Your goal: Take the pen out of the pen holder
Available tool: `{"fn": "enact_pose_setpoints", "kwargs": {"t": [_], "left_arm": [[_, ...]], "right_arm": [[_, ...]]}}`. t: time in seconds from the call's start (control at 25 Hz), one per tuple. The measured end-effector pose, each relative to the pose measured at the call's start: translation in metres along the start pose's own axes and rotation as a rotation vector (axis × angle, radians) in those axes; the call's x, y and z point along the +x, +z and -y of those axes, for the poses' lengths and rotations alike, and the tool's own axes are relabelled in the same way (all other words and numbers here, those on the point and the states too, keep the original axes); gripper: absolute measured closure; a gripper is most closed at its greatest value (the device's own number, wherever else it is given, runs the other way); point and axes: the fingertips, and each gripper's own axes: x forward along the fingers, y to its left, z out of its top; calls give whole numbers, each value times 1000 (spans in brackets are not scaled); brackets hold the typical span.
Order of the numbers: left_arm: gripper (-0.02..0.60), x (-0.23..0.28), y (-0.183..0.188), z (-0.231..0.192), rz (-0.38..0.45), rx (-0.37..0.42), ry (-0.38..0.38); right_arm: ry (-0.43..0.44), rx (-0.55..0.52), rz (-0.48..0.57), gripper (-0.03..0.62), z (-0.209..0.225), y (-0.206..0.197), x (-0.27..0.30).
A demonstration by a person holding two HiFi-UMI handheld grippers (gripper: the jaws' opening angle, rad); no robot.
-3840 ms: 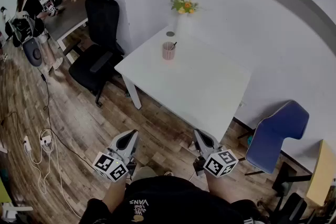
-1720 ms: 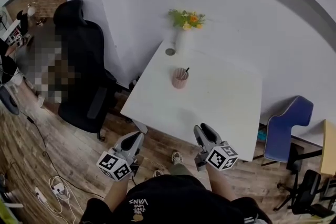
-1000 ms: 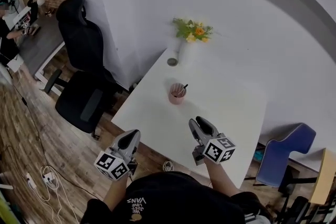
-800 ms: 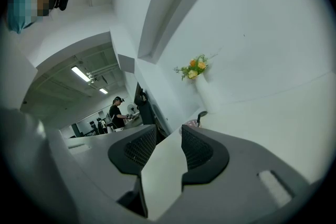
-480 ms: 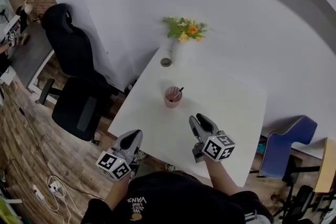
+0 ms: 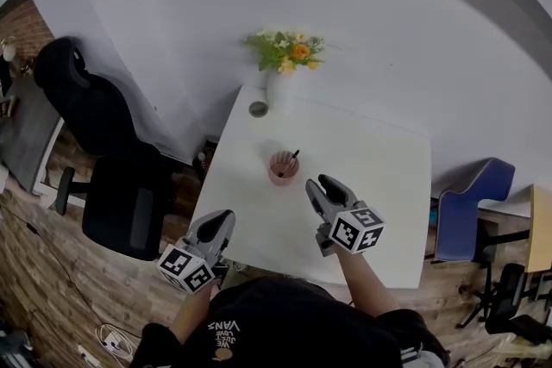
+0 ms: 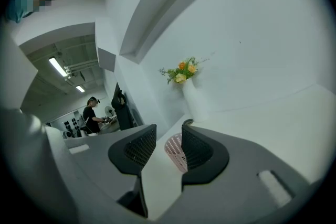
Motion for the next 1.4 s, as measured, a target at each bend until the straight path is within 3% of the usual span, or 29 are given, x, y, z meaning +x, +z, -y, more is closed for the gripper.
{"fn": "enact_pose_setpoints", "kwargs": {"t": [0.28, 0.72, 1.32, 1.4], "left_arm": [[529, 3, 4, -22, -22, -16, -36], [529, 8, 3, -45, -44, -25, -34], [529, 4, -4, -57, -61, -38, 11], [529, 3, -5, -56, -60, -42, 17]], "right_arm": [[-55, -19, -7, 465, 8, 7, 34], [-137, -26, -34, 465, 42, -10, 77], [-146, -13, -129, 470, 62, -41, 113], [-141, -22, -125, 510, 62, -42, 115]]}}
